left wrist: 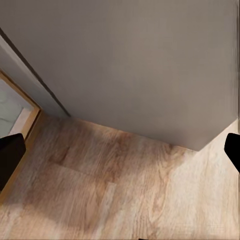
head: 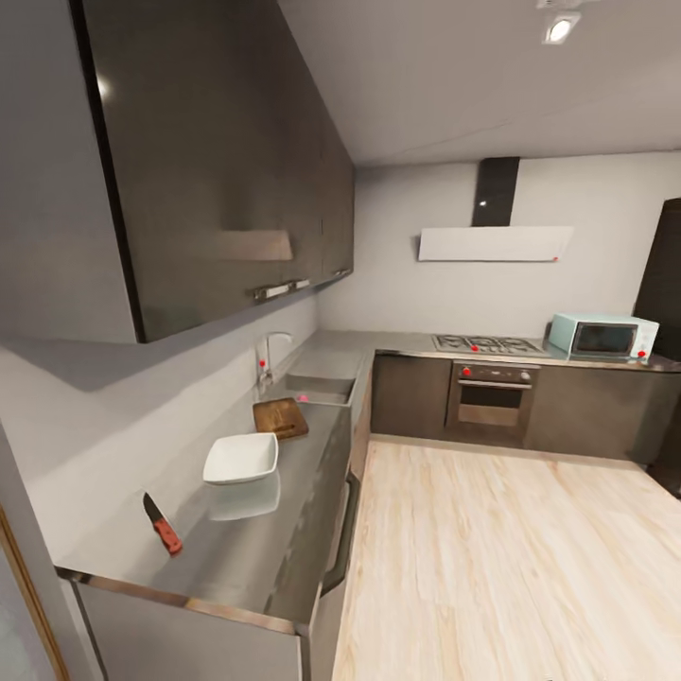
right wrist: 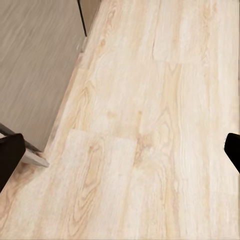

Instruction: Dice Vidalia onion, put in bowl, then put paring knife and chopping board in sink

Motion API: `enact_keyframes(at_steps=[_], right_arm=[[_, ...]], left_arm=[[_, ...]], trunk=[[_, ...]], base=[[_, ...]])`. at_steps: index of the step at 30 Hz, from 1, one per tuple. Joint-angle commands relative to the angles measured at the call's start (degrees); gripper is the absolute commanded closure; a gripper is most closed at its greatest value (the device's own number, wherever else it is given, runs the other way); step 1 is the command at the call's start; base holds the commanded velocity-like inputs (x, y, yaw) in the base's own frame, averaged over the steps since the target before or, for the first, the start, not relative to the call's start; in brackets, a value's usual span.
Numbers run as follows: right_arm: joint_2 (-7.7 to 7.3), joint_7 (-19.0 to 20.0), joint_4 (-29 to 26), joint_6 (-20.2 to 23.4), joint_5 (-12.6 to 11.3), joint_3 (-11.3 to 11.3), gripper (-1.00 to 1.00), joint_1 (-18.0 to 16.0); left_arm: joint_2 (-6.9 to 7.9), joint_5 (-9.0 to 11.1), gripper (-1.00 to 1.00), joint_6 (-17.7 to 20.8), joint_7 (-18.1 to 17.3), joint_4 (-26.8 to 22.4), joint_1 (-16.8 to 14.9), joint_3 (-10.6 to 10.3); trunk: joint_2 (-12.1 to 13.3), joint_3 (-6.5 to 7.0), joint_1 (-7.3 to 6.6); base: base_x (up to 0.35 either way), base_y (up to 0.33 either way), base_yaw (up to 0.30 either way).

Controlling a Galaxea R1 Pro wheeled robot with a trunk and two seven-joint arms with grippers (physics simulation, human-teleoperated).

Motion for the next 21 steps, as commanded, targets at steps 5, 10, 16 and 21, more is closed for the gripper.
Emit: enact_keyframes(at_steps=[5, 10, 16, 21], right_arm=[[0.0, 0.0, 0.1, -0.2, 0.0, 0.1, -1.0, 0.0], [0.0, 0.0, 0.1, -0.2, 0.0, 0.1, -1.0, 0.0], [0.07, -0.2, 0.1, -0.1, 0.0, 0.1, -1.0, 0.0], [0.03, 0.0, 0.1, 0.0, 0.0, 0.0, -1.0, 0.0]], left_arm=[[0.0, 0.2, -1.0, -0.1, 0.0, 0.0, 0.0, 0.0], [0.0, 0.2, -1.0, -0.1, 0.0, 0.0, 0.0, 0.0], [0.0, 0.2, -1.0, -0.1, -0.1, 0.0, 0.0, 0.0], [0.0, 0.2, -1.0, -0.1, -0.1, 0.0, 0.0, -0.1]], trunk=[[0.0, 0.31, 0.02], [0.0, 0.62, 0.02], [0.0, 0.84, 0.02], [0.0, 0.82, 0.02]], base=[[0.001, 0.001, -0.197], [0.0, 0.0, -0.184], [0.0, 0.058, -0.105], [0.0, 0.198, -0.008]])
